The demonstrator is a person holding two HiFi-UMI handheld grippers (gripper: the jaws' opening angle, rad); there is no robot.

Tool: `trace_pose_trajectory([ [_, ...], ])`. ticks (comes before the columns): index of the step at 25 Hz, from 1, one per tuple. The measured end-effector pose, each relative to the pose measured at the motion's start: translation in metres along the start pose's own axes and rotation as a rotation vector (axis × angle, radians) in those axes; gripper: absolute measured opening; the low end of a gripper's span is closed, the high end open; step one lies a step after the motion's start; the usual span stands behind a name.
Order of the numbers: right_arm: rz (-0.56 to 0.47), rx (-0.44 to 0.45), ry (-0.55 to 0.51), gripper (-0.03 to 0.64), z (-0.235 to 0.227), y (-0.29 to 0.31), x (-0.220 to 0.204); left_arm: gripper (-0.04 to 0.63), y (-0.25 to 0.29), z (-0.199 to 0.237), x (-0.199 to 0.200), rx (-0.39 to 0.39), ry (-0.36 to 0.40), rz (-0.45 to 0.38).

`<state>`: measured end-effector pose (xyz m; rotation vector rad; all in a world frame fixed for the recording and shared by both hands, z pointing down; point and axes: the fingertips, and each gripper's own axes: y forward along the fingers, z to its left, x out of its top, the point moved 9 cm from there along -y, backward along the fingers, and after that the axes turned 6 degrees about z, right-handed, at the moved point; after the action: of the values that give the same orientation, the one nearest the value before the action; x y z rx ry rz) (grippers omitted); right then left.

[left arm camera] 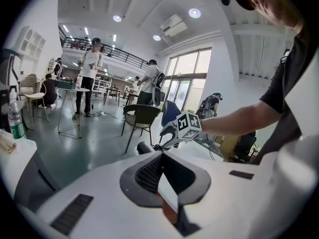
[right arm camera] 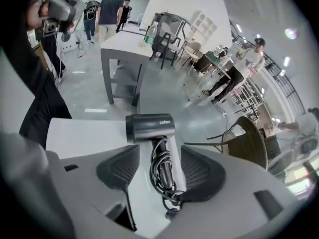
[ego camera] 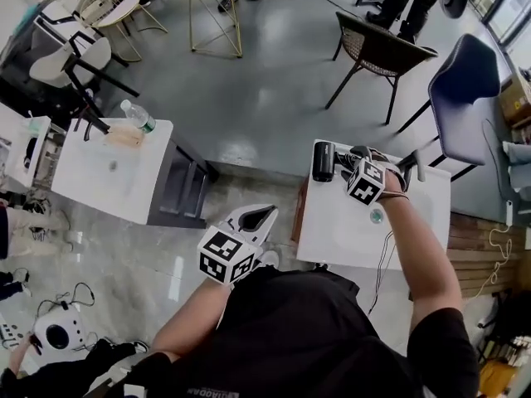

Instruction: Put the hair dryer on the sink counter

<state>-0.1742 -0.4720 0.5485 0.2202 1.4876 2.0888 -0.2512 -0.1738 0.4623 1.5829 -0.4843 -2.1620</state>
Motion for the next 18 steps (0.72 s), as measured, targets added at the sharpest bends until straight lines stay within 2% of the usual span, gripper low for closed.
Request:
trace_pose_trajectory([
  [4, -0.134, -0.018, 0.189, 0.232, 0.017, -0.051, 0.0, 0.0, 0.006, -0.004, 0.005, -0.076, 0.056, 0.022],
  [9, -0.473, -0.047, 0.571, 0.228, 0.058, -0.124, -0.01, 0.0, 0.011, -0.007, 0.01, -0.165, 0.124, 0.028],
  [11, -0.629, -0.087, 0.75, 0.186, 0.082, -0.153, -0.02, 0.0, 0.013, -0.008, 0.012, -0.199, 0.145, 0.023],
  [13, -0.781, -0.112, 0.944, 0.091, 0.104, -0.179, -0.03, 0.0, 0.014, -0.01, 0.017, -0.232, 0.163, 0.02],
  [14, -0.853, -0.107, 1.041, 0.052, 0.115, -0.19, -0.035, 0.0, 0.015, -0.013, 0.02, -0.246, 0.172, 0.019],
  [16, -0.975, -0.058, 1.209, 0.024, 0.135, -0.205, -0.044, 0.0, 0.016, -0.02, 0.025, -0.273, 0.187, 0.017],
  [18, -1.055, -0.005, 1.308, 0.014, 0.153, -0.209, -0.053, 0.0, 0.017, -0.03, 0.028, -0.299, 0.2, 0.009],
])
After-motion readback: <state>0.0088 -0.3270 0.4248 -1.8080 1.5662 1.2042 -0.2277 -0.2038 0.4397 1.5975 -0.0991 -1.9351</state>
